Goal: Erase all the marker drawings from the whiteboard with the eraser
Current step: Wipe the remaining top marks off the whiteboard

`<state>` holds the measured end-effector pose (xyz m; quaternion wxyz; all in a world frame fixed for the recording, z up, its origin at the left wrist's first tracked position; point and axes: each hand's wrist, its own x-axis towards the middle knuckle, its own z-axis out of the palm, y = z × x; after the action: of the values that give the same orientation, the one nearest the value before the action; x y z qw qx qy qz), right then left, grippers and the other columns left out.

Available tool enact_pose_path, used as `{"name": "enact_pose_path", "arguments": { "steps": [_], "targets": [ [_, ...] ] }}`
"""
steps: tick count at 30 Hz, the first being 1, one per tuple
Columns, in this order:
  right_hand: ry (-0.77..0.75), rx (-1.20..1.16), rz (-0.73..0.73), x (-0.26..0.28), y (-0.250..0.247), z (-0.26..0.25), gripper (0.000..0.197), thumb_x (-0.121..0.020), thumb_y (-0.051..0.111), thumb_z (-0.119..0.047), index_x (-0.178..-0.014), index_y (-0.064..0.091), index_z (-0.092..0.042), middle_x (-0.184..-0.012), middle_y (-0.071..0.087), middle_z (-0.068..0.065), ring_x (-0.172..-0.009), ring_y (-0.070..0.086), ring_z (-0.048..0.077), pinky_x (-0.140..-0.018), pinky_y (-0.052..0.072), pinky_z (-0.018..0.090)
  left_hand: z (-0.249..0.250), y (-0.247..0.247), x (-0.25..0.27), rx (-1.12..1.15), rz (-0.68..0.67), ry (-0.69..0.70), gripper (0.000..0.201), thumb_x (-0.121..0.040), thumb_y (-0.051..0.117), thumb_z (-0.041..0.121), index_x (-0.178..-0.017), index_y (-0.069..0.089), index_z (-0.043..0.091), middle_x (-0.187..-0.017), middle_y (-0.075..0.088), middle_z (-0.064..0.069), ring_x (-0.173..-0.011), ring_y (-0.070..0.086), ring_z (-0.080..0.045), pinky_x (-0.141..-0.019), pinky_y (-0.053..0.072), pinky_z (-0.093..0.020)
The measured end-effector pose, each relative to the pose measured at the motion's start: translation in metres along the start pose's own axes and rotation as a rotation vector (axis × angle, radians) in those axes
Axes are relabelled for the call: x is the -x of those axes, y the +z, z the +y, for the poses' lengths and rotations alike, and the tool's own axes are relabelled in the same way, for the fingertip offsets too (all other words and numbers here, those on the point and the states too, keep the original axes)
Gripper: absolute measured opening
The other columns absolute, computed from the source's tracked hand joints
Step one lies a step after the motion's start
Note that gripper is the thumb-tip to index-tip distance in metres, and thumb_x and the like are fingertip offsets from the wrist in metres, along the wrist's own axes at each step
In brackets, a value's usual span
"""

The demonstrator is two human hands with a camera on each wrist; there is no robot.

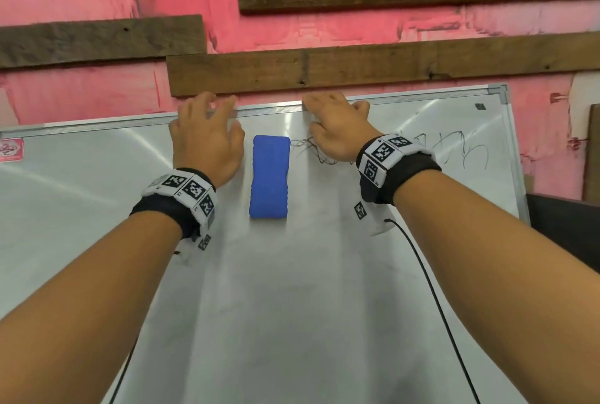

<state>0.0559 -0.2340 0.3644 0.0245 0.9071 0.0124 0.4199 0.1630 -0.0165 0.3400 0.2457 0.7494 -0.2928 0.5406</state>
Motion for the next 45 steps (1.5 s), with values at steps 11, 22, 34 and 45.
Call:
{"name": "enact_pose_path", "arguments": {
  "steps": [11, 22, 34, 45],
  "targets": [
    [0.084, -0.060, 0.125, 0.012, 0.014, -0.022, 0.063, -0.095, 0.048, -0.047, -0.152, 0.032, -0.026, -0.160, 0.029, -0.001, -0.149, 0.018, 0.019, -0.115, 0.014, 0.052, -0.005, -0.004, -0.010, -0.124, -0.230, 0.017, 0.047, -0.099, 0.043, 0.032, -0.144, 0.041, 0.021, -0.140, 0.047, -0.011, -0.133, 0.034, -0.034, -0.116, 0.017, -0.059],
    [0.172, -0.038, 0.286, 0.076, 0.079, -0.109, 0.065, -0.078, 0.059, -0.068, -0.121, 0.044, -0.022, -0.116, 0.042, 0.010, -0.091, 0.043, 0.029, -0.071, 0.049, 0.040, 0.002, -0.006, -0.016, -0.138, -0.302, -0.031, 0.056, -0.099, 0.043, 0.024, -0.153, 0.032, 0.034, -0.143, 0.039, -0.015, -0.136, 0.031, -0.038, -0.118, 0.012, -0.061],
    [0.253, -0.164, 0.279, 0.114, 0.083, -0.072, 0.051, -0.085, 0.061, -0.041, -0.131, 0.044, -0.029, -0.109, 0.036, 0.004, -0.099, 0.036, 0.025, -0.066, 0.052, 0.034, 0.014, -0.001, -0.012, -0.145, -0.259, -0.064, 0.040, -0.101, 0.034, 0.047, -0.139, 0.042, 0.038, -0.136, 0.043, -0.017, -0.131, 0.034, -0.042, -0.113, 0.012, -0.071],
    [0.176, -0.193, 0.319, 0.103, 0.072, -0.056, 0.054, -0.086, 0.067, -0.040, -0.136, 0.053, -0.023, -0.114, 0.042, 0.010, -0.103, 0.044, 0.030, -0.071, 0.055, 0.041, 0.039, 0.012, -0.016, -0.105, -0.237, -0.120, 0.038, -0.099, 0.034, 0.031, -0.129, 0.050, 0.014, -0.142, 0.046, -0.011, -0.150, 0.013, -0.039, -0.118, 0.005, -0.066]
  ]
}}
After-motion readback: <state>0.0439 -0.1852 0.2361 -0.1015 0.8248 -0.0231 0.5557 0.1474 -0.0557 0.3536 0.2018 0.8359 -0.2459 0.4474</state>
